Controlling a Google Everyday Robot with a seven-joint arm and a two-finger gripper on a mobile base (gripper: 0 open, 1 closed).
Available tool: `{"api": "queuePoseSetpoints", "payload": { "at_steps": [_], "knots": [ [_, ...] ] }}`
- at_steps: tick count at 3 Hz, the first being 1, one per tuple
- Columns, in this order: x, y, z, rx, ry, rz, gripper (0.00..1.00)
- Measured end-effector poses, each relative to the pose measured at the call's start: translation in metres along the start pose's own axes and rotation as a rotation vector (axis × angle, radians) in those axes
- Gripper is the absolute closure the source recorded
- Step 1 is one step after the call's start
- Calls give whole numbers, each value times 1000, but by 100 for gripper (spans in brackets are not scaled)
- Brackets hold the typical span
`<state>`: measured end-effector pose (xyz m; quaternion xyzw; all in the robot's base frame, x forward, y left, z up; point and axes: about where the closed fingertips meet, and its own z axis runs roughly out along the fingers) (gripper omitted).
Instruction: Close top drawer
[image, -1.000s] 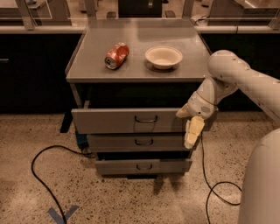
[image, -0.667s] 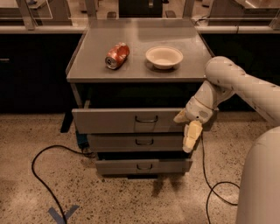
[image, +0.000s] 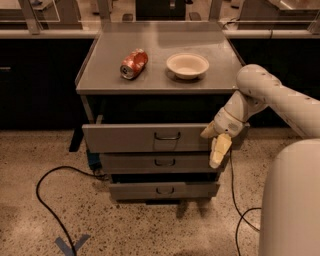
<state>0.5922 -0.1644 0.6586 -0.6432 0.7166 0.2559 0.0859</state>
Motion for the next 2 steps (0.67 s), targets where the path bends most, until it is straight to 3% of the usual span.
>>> {"api": "queuePoseSetpoints", "payload": {
  "at_steps": [1,2],
  "knots": [
    [-12,-42,-29,110,-39,-11,0],
    [-12,-43,-30,112,-40,-12,0]
  ]
}}
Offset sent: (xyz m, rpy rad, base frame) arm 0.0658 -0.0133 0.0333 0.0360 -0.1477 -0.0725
